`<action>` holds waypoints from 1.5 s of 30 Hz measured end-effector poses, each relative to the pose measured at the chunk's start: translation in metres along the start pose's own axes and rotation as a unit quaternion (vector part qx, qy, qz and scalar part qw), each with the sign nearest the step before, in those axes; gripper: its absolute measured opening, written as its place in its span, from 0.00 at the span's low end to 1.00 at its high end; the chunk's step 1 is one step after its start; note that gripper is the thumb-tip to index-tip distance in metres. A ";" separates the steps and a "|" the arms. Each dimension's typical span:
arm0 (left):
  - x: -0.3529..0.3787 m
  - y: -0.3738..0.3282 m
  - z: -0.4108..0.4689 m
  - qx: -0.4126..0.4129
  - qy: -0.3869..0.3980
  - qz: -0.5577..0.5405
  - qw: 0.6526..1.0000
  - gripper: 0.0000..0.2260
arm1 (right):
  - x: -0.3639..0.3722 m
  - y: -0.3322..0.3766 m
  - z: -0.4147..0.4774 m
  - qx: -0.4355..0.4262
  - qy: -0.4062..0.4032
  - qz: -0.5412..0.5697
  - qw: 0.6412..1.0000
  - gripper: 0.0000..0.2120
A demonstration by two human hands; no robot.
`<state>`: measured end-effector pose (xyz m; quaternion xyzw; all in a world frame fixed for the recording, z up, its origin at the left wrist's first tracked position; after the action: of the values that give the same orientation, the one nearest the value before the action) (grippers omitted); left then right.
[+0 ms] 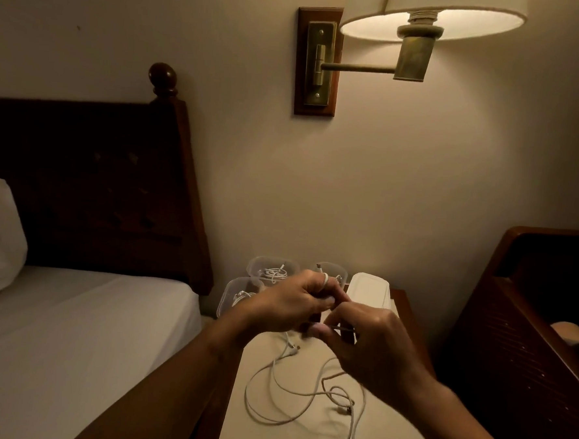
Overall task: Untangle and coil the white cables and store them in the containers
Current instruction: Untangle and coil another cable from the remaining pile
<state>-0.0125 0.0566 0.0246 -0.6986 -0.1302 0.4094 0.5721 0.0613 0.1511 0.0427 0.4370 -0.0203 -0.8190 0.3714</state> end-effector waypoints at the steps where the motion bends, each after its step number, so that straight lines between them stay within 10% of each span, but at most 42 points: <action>1: 0.001 0.002 -0.001 0.000 -0.003 0.003 1.000 0.10 | -0.001 -0.002 0.002 -0.027 0.025 0.005 0.999 0.11; 11: 0.020 0.009 0.002 -0.064 0.101 0.013 0.993 0.38 | -0.022 -0.026 0.015 -0.110 -0.060 -0.008 0.992 0.05; 18: 0.040 0.011 -0.017 -0.072 0.263 -0.296 0.916 0.25 | -0.010 -0.045 0.018 0.005 -0.099 0.145 0.984 0.03; 23: 0.033 0.002 0.001 0.017 0.131 -0.522 0.843 0.20 | 0.050 -0.066 -0.003 0.220 -0.081 0.397 0.888 0.09; 27: 0.019 0.003 0.014 0.055 -0.015 -0.586 0.808 0.20 | 0.086 -0.063 -0.018 0.251 -0.007 0.346 0.904 0.11; 32: -0.016 0.014 0.019 0.079 -0.207 -0.152 0.963 0.23 | 0.095 -0.055 -0.026 0.206 0.050 0.234 0.949 0.07; 37: -0.010 0.033 0.016 -0.060 -0.103 0.340 0.933 0.20 | 0.070 -0.073 -0.023 0.153 -0.016 0.146 0.977 0.04; 45: 0.005 0.055 0.000 -0.144 0.005 0.204 0.968 0.26 | 0.068 -0.082 -0.024 0.119 -0.005 0.114 0.986 0.14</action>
<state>-0.0251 0.0431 -0.0275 -0.7872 -0.0400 0.4910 0.3709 0.0073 0.1751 -0.0492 0.4685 -0.1690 -0.7651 0.4081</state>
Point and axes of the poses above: each hand's wrist, its own z-axis towards the middle knuckle, its own x-axis out of the palm, y = z × x, the point moved 8 cm from there along z, towards the middle knuckle, and after that the axes turned 2 degrees about -z, right-handed, at the moved point
